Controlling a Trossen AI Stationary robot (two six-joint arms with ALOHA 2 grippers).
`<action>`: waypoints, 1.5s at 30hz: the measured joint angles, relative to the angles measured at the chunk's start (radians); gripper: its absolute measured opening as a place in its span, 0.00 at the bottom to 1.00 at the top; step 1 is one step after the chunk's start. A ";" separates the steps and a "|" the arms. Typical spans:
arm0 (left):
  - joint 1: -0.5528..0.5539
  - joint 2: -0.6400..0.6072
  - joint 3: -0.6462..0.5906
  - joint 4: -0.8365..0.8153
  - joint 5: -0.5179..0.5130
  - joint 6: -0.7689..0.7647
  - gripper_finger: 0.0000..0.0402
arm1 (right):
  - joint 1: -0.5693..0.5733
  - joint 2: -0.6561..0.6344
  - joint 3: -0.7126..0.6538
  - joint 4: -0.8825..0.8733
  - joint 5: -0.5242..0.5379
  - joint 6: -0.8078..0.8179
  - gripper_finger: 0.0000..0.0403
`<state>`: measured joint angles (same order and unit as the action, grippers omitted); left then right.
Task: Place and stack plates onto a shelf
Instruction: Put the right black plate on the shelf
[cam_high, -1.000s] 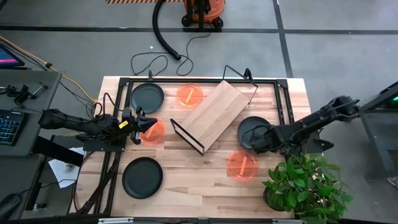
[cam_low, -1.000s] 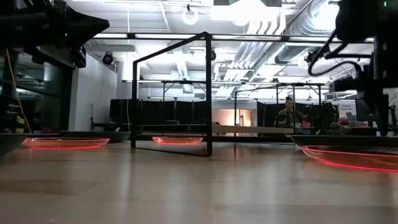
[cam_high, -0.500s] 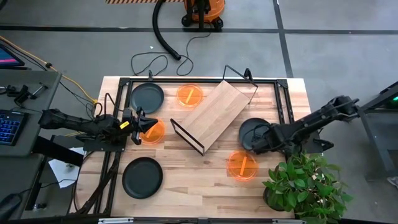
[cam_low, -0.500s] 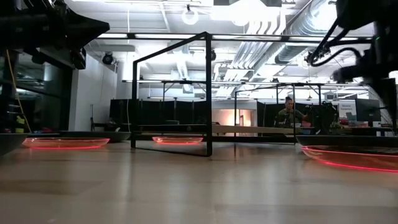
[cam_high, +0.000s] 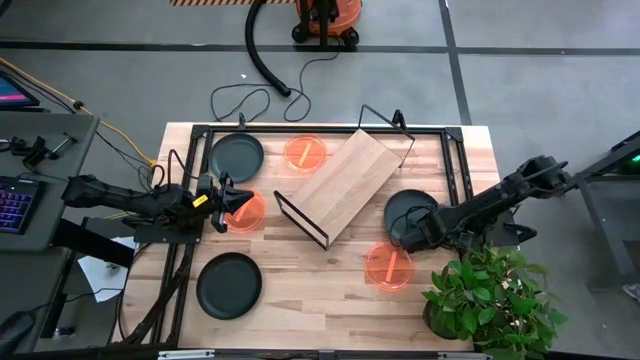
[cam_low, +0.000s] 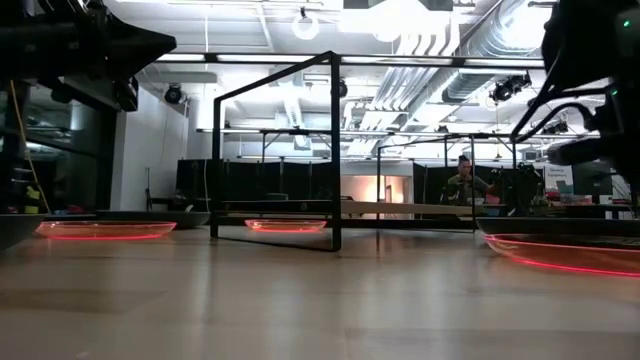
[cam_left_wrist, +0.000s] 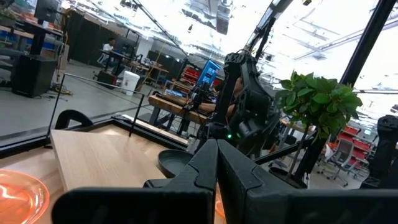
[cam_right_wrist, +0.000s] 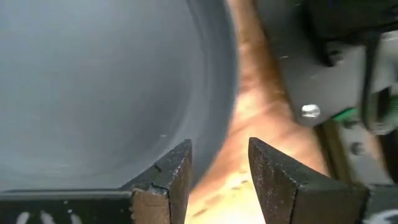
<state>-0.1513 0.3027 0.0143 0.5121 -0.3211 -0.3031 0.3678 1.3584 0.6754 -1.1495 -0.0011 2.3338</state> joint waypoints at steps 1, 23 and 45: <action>0.000 0.000 0.000 0.000 0.000 0.000 0.00 | -0.005 0.003 -0.007 0.009 0.002 0.000 0.34; 0.000 0.000 0.000 0.000 0.000 0.000 0.00 | -0.082 -0.034 -0.121 0.176 0.065 -0.026 0.06; 0.000 0.000 0.000 0.000 0.000 0.000 0.00 | -0.056 -0.441 -0.122 0.130 0.235 -0.145 0.00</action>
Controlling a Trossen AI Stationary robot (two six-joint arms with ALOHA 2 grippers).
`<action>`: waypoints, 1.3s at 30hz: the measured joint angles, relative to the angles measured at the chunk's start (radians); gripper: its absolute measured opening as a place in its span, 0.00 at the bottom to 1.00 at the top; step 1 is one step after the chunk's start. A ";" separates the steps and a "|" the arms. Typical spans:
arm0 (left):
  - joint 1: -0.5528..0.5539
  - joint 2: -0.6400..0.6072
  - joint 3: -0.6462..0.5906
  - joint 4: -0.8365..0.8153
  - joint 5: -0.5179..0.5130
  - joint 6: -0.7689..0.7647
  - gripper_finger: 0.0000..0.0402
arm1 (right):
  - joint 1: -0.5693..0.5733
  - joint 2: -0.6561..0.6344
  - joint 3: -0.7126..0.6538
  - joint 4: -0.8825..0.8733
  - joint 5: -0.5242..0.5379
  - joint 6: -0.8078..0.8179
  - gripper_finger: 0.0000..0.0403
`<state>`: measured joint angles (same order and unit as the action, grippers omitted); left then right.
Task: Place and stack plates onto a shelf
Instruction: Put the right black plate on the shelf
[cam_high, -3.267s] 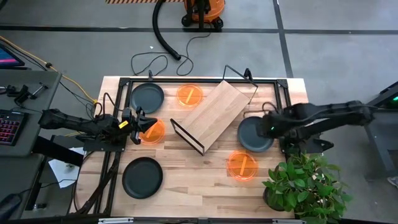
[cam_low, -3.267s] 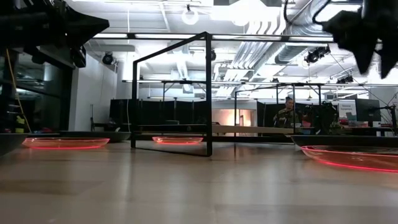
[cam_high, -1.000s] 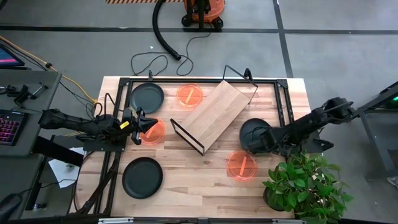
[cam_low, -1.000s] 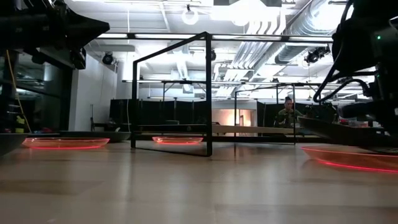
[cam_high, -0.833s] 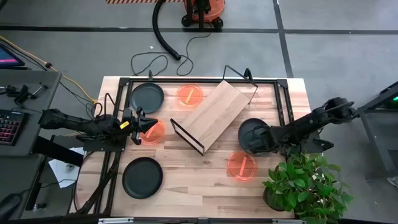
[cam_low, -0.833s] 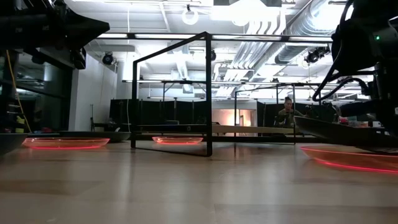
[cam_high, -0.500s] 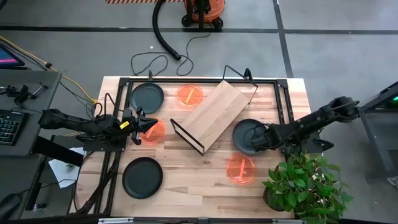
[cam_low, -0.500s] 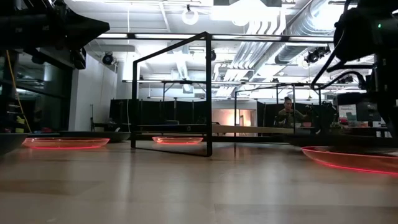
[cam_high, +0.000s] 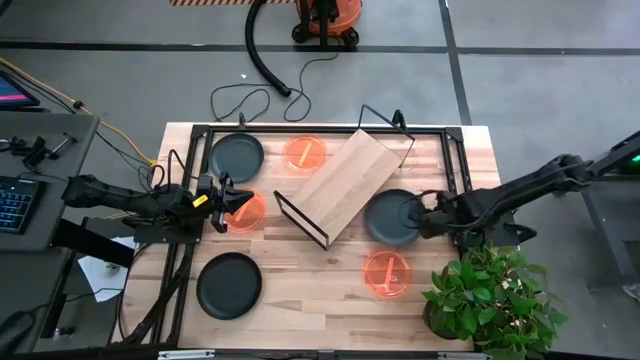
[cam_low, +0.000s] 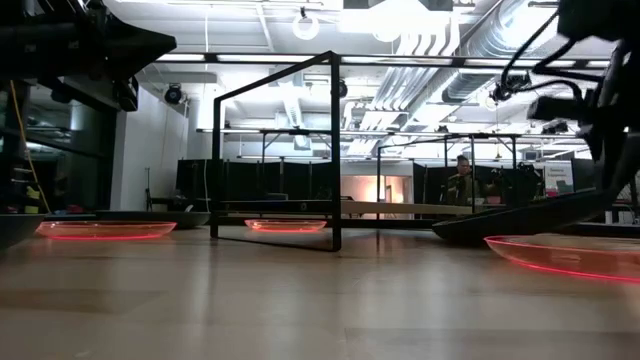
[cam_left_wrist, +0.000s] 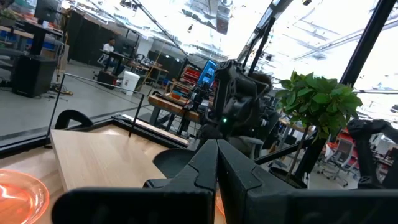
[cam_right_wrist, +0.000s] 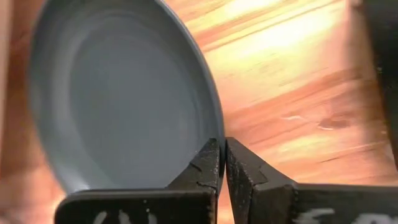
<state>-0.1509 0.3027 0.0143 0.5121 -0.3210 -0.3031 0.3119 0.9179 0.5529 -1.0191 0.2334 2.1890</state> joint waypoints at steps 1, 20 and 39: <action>0.000 0.000 0.000 0.000 0.000 0.000 0.00 | 0.005 -0.025 0.000 0.000 -0.001 -0.026 0.00; 0.000 0.000 0.000 0.000 0.000 0.000 0.00 | 0.058 -0.224 0.158 0.105 -0.008 -0.442 0.00; 0.000 0.000 0.000 0.000 0.000 0.000 0.00 | -0.310 0.284 0.120 0.511 0.474 -0.258 0.00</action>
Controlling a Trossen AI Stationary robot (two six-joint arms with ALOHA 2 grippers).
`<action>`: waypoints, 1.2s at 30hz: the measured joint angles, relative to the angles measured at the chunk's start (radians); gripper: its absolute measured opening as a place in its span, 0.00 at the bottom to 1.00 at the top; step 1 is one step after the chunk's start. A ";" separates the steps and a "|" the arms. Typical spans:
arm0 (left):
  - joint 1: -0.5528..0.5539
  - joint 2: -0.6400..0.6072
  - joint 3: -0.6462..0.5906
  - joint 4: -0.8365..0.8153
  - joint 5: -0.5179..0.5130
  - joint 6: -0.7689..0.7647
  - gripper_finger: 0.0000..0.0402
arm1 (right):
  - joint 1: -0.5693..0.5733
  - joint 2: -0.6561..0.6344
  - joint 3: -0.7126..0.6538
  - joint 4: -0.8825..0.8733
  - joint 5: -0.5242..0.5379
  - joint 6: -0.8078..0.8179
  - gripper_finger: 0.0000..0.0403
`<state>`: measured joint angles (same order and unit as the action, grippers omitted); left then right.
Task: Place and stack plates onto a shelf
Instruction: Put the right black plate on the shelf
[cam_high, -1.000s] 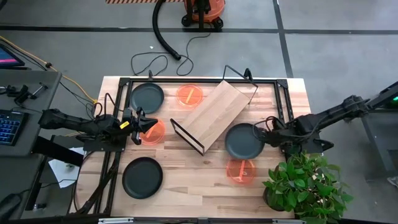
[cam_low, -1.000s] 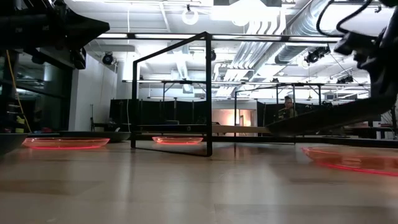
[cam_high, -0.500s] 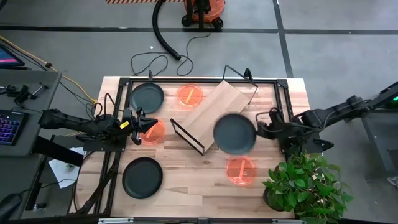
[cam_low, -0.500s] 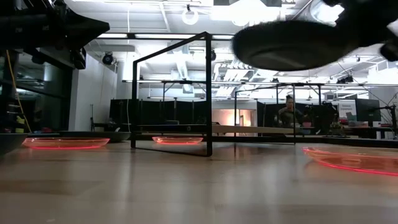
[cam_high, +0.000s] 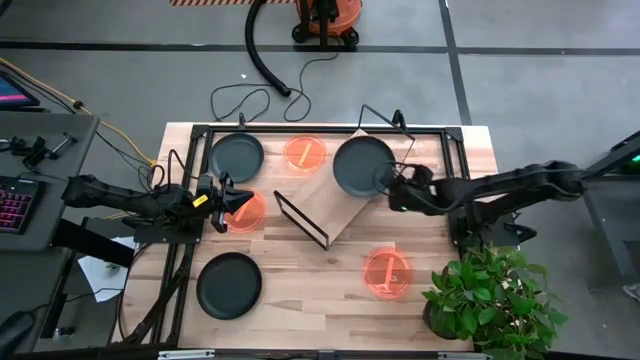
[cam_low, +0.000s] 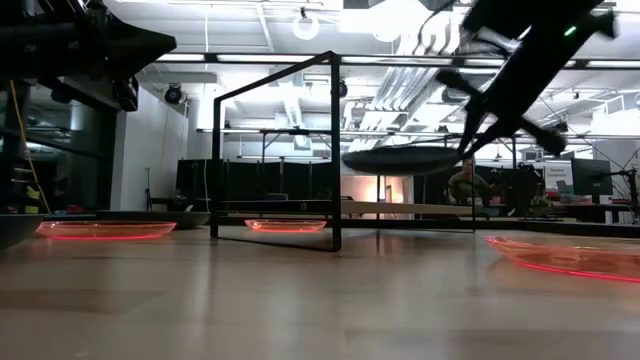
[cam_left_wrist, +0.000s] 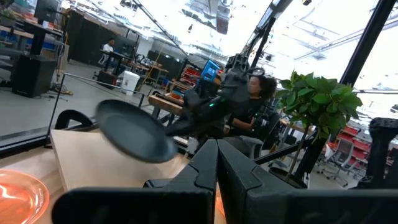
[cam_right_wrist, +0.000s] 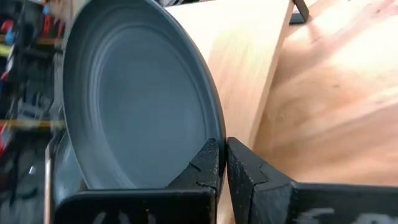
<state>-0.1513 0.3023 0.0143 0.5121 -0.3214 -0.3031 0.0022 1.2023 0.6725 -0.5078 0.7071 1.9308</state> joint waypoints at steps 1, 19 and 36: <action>0.000 0.000 0.000 0.000 0.000 0.000 0.00 | -0.021 0.030 0.000 0.030 0.000 0.001 0.00; 0.000 0.000 0.000 0.000 0.000 0.000 0.00 | -0.153 0.198 -0.001 0.196 -0.076 0.025 0.00; 0.000 0.000 0.000 0.000 0.000 0.000 0.00 | -0.153 0.197 -0.001 0.170 -0.083 -0.001 0.00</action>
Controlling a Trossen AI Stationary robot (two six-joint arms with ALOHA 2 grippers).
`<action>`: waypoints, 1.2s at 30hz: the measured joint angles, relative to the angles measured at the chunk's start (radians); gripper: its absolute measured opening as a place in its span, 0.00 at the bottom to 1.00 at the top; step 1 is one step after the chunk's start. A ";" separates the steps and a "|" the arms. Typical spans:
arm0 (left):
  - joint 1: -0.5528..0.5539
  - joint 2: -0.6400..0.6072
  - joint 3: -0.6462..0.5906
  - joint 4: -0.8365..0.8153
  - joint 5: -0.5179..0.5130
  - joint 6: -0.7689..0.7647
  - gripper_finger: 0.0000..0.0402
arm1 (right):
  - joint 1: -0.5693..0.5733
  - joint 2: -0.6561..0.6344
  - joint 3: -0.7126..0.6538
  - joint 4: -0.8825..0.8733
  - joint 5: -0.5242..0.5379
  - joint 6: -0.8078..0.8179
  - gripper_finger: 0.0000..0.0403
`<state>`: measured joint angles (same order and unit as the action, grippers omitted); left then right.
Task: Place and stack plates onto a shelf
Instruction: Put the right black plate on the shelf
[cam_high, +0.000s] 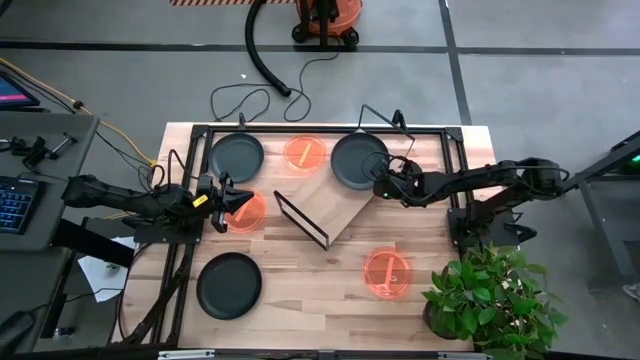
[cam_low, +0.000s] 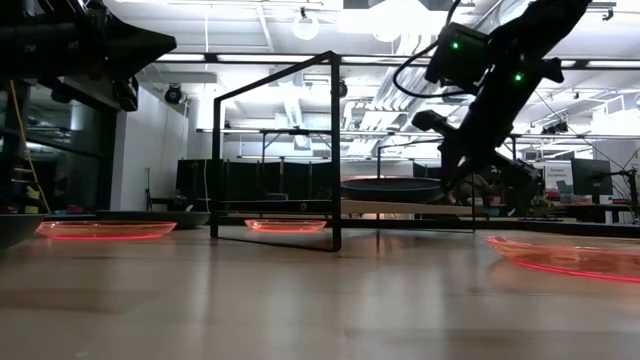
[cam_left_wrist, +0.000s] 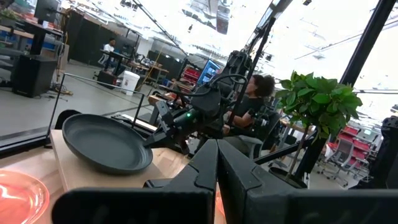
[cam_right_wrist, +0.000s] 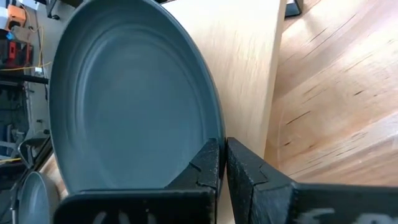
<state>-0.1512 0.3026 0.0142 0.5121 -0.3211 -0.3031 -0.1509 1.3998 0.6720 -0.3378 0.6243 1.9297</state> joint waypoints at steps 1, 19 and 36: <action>0.000 0.000 0.000 0.000 0.000 0.000 0.00 | 0.000 0.000 0.000 -0.003 0.000 0.000 0.00; 0.000 0.000 0.000 0.000 0.000 0.000 0.00 | 0.001 -0.130 0.000 -0.056 0.059 -0.061 0.30; 0.000 0.000 0.000 0.000 0.000 0.000 0.00 | -0.012 -0.006 0.126 0.427 -0.341 -0.748 0.02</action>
<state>-0.1513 0.3023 0.0143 0.5121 -0.3210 -0.3031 -0.1629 1.3940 0.7980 0.0888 0.2829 1.1819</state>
